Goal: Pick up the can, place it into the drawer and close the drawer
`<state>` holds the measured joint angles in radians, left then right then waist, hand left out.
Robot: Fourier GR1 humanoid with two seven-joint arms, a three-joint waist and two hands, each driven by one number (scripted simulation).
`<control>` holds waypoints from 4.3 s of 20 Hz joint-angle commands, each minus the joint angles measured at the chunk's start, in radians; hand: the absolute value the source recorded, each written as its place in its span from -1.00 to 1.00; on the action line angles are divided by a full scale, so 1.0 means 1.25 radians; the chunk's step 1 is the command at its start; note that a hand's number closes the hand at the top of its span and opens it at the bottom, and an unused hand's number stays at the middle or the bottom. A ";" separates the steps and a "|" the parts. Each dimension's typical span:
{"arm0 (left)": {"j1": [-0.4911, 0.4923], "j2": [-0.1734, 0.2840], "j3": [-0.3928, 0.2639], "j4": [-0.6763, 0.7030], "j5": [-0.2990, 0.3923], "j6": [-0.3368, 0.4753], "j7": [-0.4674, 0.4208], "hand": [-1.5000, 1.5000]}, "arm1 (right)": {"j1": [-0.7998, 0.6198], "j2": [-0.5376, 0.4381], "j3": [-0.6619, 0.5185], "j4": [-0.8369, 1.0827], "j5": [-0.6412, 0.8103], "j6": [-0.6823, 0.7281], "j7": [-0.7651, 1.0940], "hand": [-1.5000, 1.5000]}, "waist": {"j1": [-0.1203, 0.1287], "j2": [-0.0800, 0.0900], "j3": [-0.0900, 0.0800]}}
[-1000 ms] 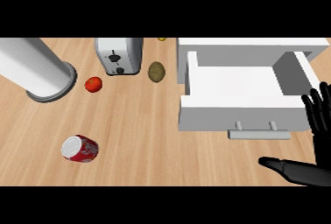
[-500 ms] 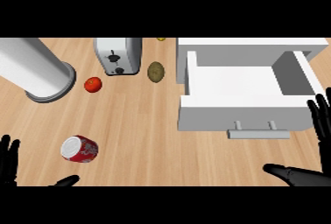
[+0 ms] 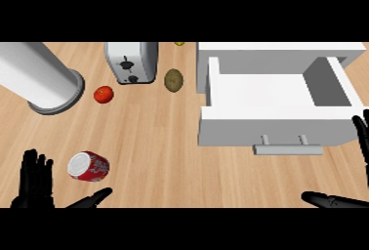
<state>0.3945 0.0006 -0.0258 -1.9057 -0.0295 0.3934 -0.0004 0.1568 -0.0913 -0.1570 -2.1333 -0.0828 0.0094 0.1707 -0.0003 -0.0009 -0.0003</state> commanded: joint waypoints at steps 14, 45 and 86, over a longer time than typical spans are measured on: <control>-0.073 0.000 0.102 0.386 0.147 -0.024 -0.291 -1.00 | 0.014 -0.019 -0.072 -0.080 -0.045 0.039 0.066 -1.00 | -0.001 0.000 0.000; -0.424 0.136 0.227 0.923 0.234 -0.219 -0.463 -1.00 | -0.021 0.011 -0.100 -0.093 -0.020 0.074 0.092 -1.00 | -0.003 0.001 0.000; -0.973 0.000 0.002 0.765 0.169 -0.164 -0.033 1.00 | -0.081 -0.019 -0.158 -0.052 -0.003 0.063 0.098 -1.00 | -0.001 -0.001 0.000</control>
<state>-0.7560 0.0124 0.0029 -0.8832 0.1677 0.1442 -0.1464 0.1005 -0.1000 -0.3406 -2.2530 -0.0954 0.1009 0.2957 -0.0023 -0.0035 0.0004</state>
